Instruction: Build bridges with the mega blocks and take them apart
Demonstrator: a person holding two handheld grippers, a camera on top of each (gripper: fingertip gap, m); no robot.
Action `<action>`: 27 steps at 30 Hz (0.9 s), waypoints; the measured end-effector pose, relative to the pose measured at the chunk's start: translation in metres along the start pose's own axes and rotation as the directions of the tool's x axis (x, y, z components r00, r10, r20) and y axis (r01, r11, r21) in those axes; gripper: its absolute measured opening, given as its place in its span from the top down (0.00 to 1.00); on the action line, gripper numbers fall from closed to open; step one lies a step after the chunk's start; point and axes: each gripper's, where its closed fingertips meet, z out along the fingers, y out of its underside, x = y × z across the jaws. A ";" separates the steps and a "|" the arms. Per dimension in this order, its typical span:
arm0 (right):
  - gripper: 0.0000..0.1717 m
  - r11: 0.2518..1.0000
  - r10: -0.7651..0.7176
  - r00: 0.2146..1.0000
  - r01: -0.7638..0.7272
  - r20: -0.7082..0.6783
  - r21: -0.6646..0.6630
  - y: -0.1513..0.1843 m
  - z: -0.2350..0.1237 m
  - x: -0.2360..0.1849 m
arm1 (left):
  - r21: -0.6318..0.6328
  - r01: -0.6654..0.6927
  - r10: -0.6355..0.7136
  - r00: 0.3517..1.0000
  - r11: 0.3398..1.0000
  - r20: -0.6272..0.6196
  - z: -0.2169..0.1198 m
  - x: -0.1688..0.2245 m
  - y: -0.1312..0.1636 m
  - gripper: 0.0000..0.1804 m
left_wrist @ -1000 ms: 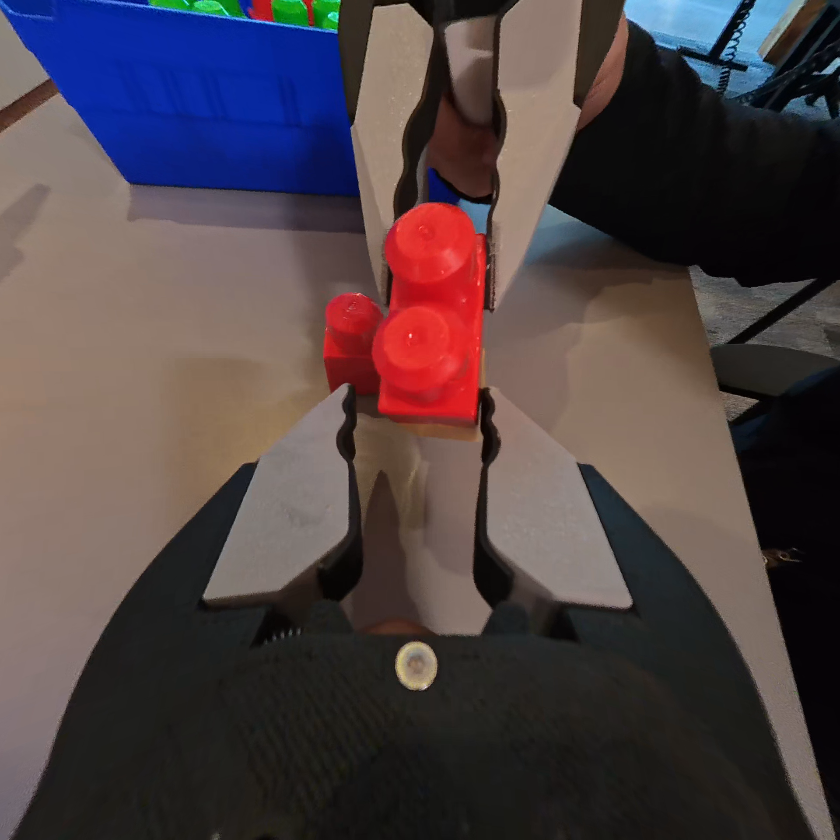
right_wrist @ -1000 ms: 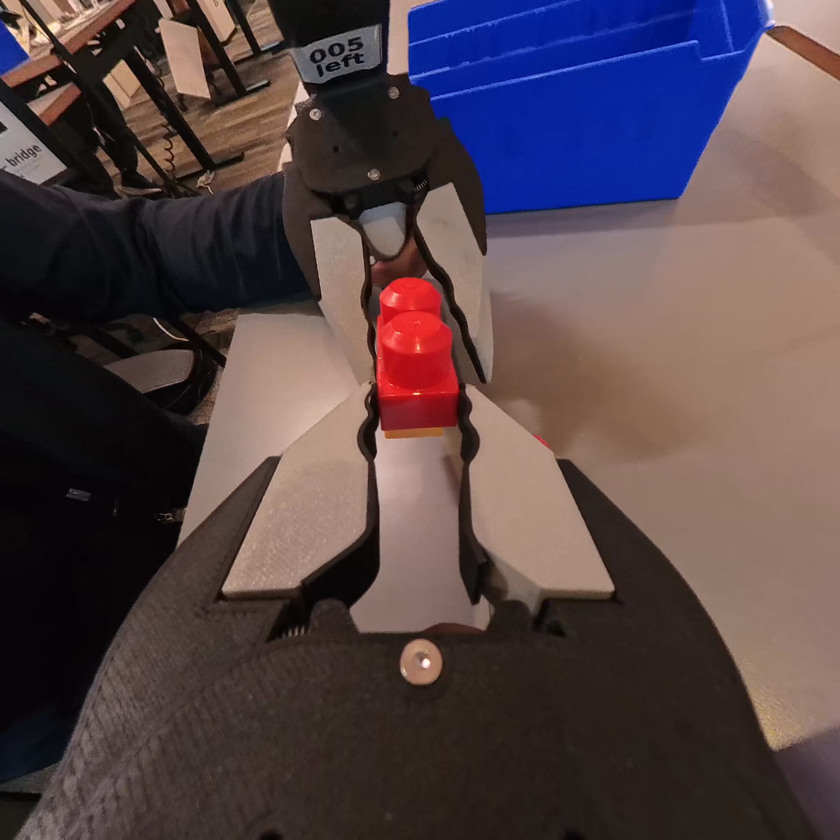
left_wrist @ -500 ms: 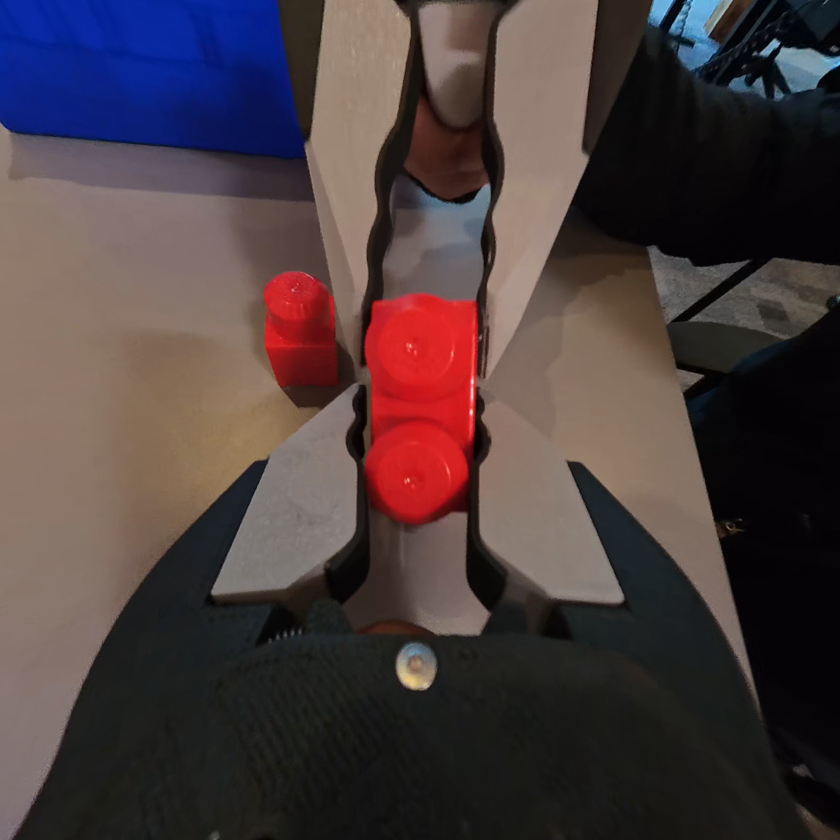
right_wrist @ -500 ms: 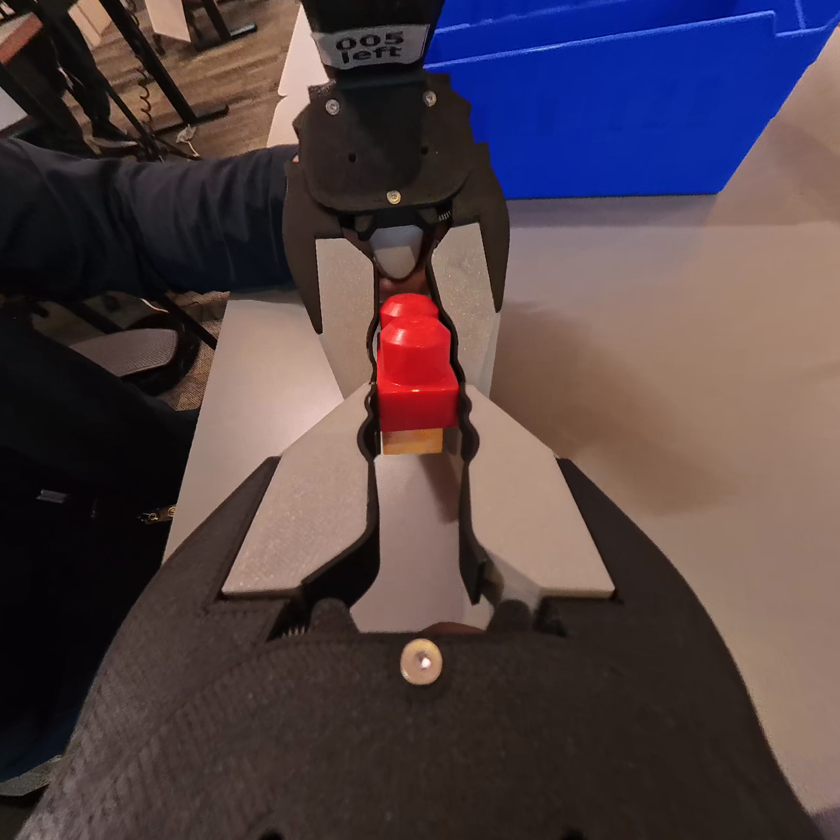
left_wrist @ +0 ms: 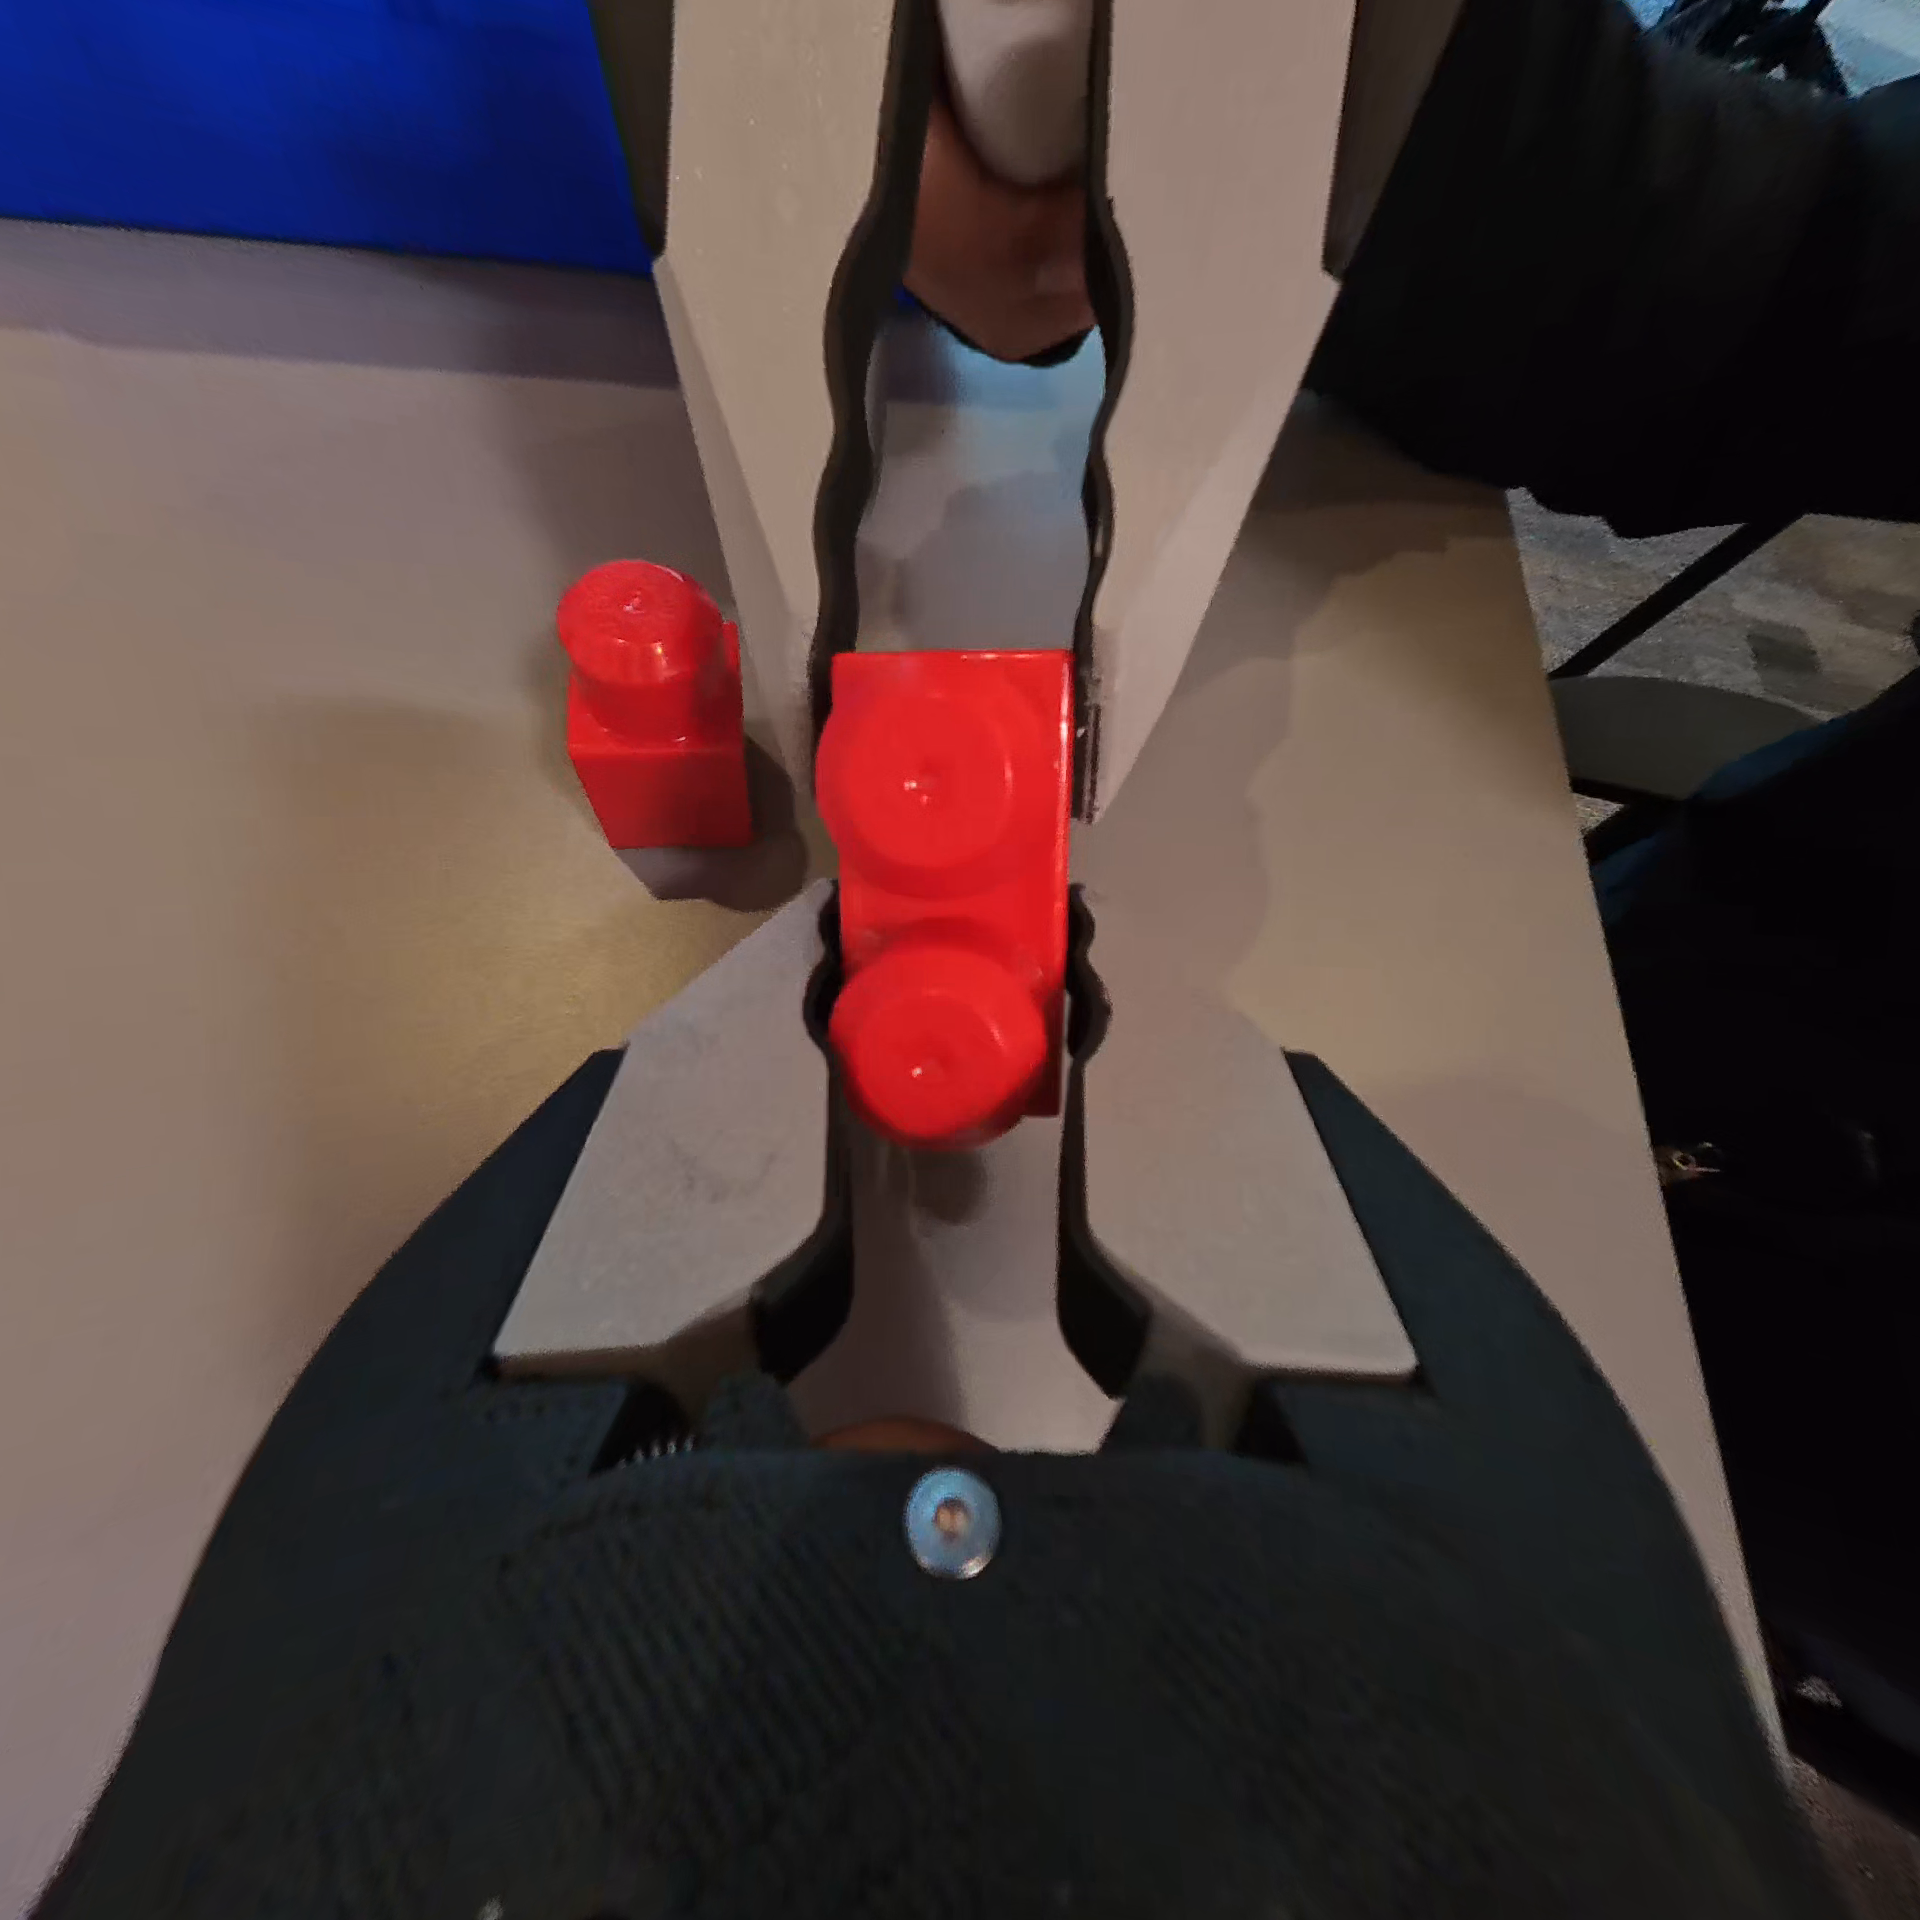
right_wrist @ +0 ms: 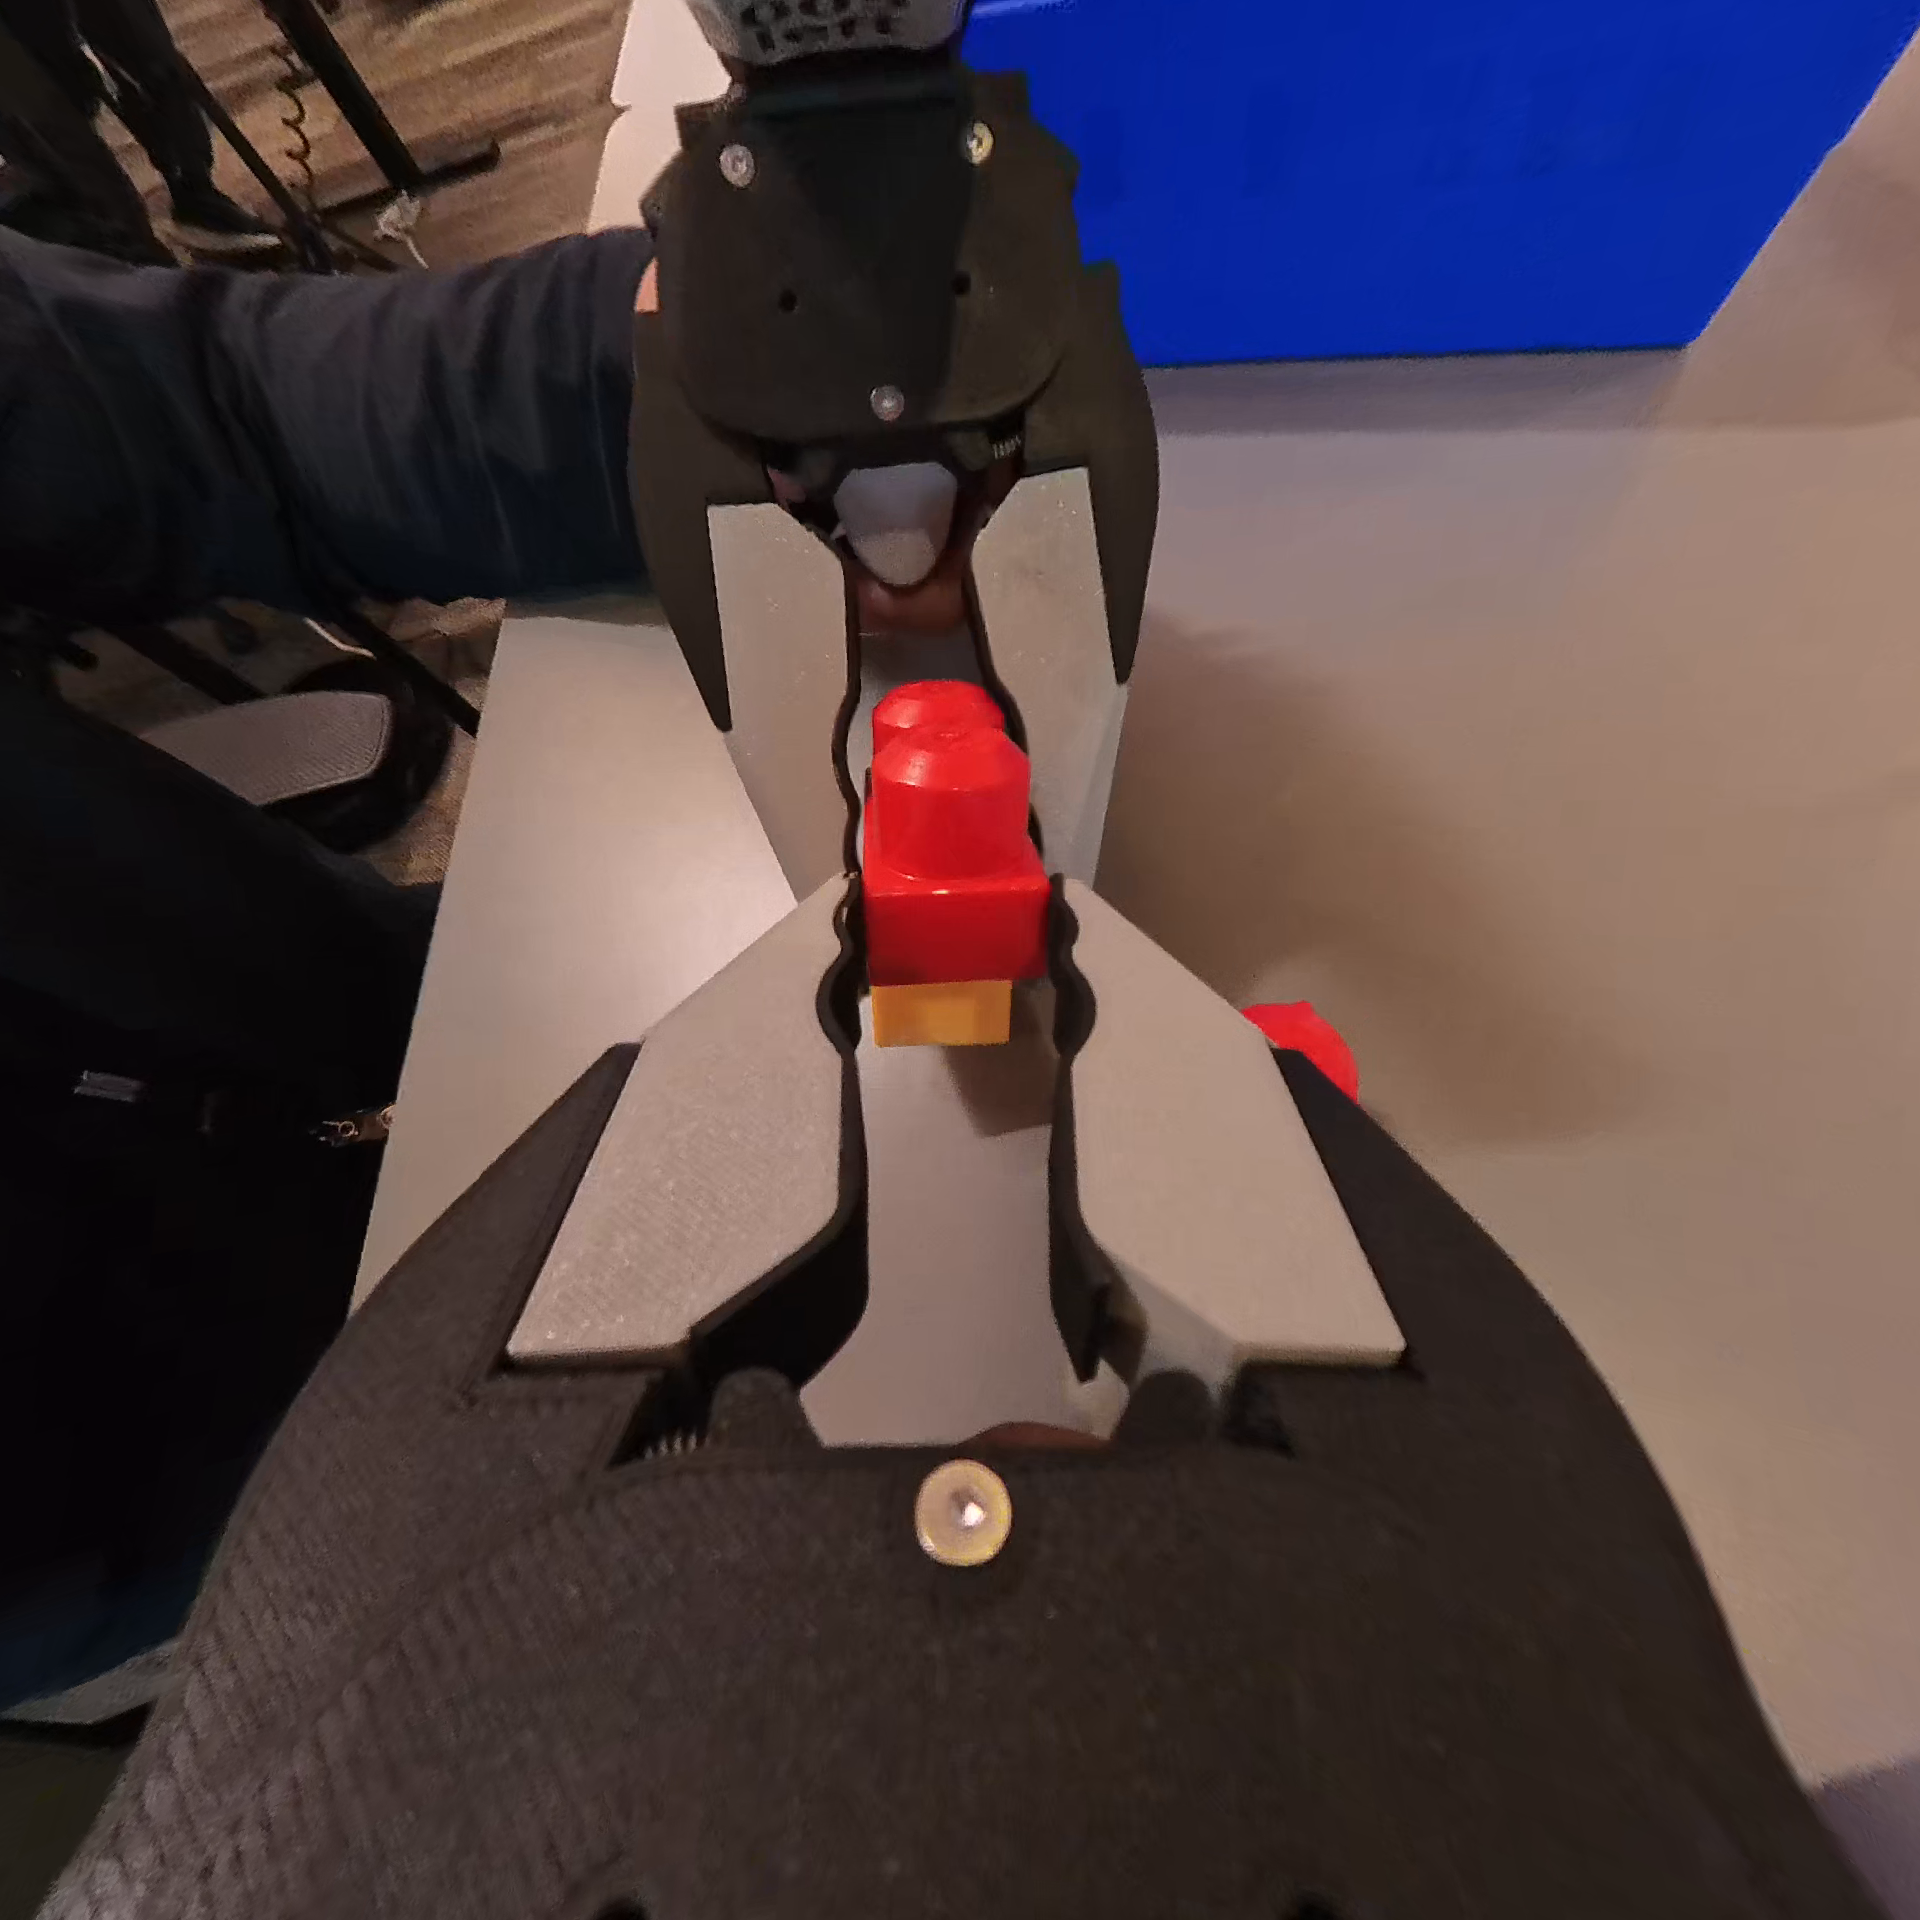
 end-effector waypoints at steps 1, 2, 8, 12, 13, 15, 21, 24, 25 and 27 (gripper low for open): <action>0.82 1.000 0.010 1.000 -0.010 0.009 0.010 -0.001 0.001 0.000 | -0.005 -0.003 0.004 1.000 1.000 0.002 0.001 0.000 0.001 0.78; 0.82 1.000 0.014 1.000 -0.014 0.012 0.017 -0.002 0.001 -0.001 | -0.013 -0.005 0.005 1.000 1.000 0.004 0.002 0.000 0.003 0.78; 0.82 0.997 0.022 0.999 -0.024 0.023 0.075 -0.014 0.005 -0.004 | -0.029 -0.021 0.020 1.000 0.999 -0.005 0.007 0.004 0.004 0.78; 0.82 0.992 0.034 0.999 -0.038 0.034 0.122 -0.022 0.009 -0.006 | -0.046 -0.038 0.038 0.999 0.998 -0.001 0.008 0.004 0.007 0.79; 0.82 0.991 0.033 0.999 -0.037 0.036 0.131 -0.024 0.008 -0.006 | -0.037 -0.036 0.036 0.999 0.999 -0.005 0.006 0.004 0.005 0.79; 0.82 0.984 0.035 0.999 -0.038 0.019 0.176 -0.031 -0.001 -0.002 | -0.028 -0.027 0.027 1.000 0.999 0.001 0.000 0.001 0.004 0.79; 0.77 0.985 0.125 0.975 -0.100 -0.186 0.139 -0.009 -0.030 0.045 | 0.089 0.017 -0.022 0.998 0.996 0.053 -0.029 -0.017 -0.010 0.79; 0.75 0.987 0.156 0.957 -0.160 -0.246 0.006 0.019 -0.028 0.054 | 0.116 0.034 -0.048 0.992 0.993 0.113 -0.041 -0.031 -0.012 0.79; 0.75 0.986 0.142 0.952 -0.160 -0.273 -0.044 0.028 -0.027 0.056 | 0.121 0.041 -0.057 0.989 0.992 0.133 -0.043 -0.035 -0.012 0.79; 0.72 0.982 0.099 0.947 -0.143 -0.305 -0.126 0.041 -0.024 0.058 | 0.139 0.058 -0.077 0.987 0.989 0.139 -0.046 -0.039 -0.013 0.79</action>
